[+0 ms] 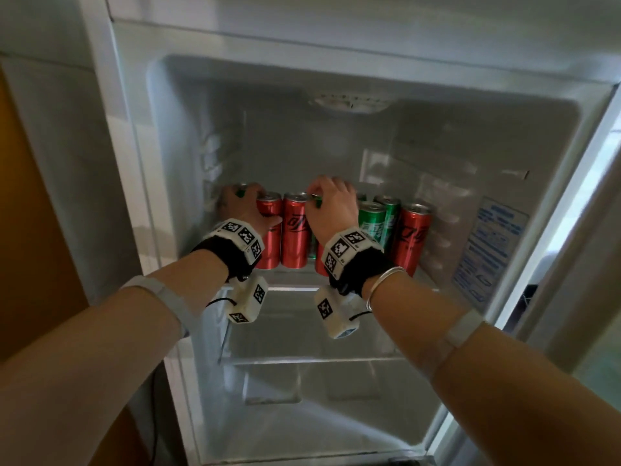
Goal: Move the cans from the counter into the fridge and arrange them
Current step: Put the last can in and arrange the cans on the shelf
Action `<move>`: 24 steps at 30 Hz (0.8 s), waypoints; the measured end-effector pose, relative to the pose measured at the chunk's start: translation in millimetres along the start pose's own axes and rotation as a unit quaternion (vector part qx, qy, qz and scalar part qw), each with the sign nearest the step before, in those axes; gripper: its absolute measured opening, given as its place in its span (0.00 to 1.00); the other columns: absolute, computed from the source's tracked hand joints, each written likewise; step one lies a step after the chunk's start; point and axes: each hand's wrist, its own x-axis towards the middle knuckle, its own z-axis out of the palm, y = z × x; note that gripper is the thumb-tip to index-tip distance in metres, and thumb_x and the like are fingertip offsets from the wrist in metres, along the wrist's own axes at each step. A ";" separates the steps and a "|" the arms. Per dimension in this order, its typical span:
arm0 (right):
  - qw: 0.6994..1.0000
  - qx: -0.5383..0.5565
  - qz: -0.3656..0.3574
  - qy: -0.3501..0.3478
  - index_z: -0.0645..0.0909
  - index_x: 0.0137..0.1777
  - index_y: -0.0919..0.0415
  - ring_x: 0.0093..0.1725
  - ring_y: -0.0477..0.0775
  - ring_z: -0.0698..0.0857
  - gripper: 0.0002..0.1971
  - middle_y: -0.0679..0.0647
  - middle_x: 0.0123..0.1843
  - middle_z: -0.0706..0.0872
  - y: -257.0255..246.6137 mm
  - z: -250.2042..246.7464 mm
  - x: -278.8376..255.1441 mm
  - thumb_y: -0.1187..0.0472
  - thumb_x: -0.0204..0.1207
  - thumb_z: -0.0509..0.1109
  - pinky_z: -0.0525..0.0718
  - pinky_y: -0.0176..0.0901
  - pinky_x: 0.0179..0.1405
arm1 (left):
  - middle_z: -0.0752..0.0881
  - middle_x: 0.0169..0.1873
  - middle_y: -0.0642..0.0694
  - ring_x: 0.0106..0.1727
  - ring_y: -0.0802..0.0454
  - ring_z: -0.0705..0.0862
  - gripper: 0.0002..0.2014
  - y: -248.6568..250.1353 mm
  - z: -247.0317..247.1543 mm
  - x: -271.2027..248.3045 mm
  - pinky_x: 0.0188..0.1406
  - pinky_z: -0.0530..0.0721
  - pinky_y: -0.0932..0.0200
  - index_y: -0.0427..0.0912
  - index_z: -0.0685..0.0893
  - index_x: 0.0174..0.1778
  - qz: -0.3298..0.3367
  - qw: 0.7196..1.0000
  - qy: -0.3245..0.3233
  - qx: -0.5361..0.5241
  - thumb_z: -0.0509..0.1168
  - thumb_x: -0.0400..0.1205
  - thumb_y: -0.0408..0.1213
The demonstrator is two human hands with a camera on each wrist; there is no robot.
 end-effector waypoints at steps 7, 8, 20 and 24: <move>0.997 0.049 0.004 -0.055 0.80 0.54 0.62 0.58 0.61 0.81 0.10 0.59 0.52 0.86 1.6 7.8 16.4 0.65 0.73 0.64 0.81 0.53 0.58 | 0.79 0.59 0.36 0.56 0.36 0.82 0.30 12.3 -11.9 5.2 0.58 0.83 0.50 0.45 0.76 0.60 0.011 0.999 -0.013 0.048 0.76 0.63 0.46; 0.997 0.052 0.007 -0.064 0.80 0.54 0.61 0.57 0.62 0.81 0.10 0.59 0.52 0.86 1.8 9.0 16.1 0.65 0.73 0.64 0.81 0.53 0.58 | 0.79 0.58 0.37 0.56 0.37 0.82 0.31 13.9 -14.7 5.8 0.57 0.83 0.49 0.45 0.76 0.60 0.004 0.999 -0.022 0.050 0.78 0.62 0.43; 0.994 0.036 0.017 -0.106 0.79 0.58 0.56 0.54 0.61 0.84 0.12 0.57 0.52 0.88 3.0 5.5 13.5 0.60 0.76 0.64 0.81 0.53 0.59 | 0.73 0.60 0.37 0.61 0.33 0.77 0.25 13.8 -27.4 11.0 0.59 0.82 0.42 0.52 0.73 0.59 -0.004 0.980 -0.039 0.195 0.72 0.67 0.34; 0.995 0.016 -0.004 -0.101 0.80 0.58 0.57 0.54 0.61 0.84 0.12 0.58 0.53 0.88 5.6 5.8 11.9 0.58 0.76 0.64 0.81 0.55 0.59 | 0.66 0.68 0.38 0.73 0.34 0.64 0.32 11.2 -26.8 12.1 0.70 0.72 0.38 0.49 0.69 0.66 0.020 0.966 -0.054 0.252 0.73 0.67 0.32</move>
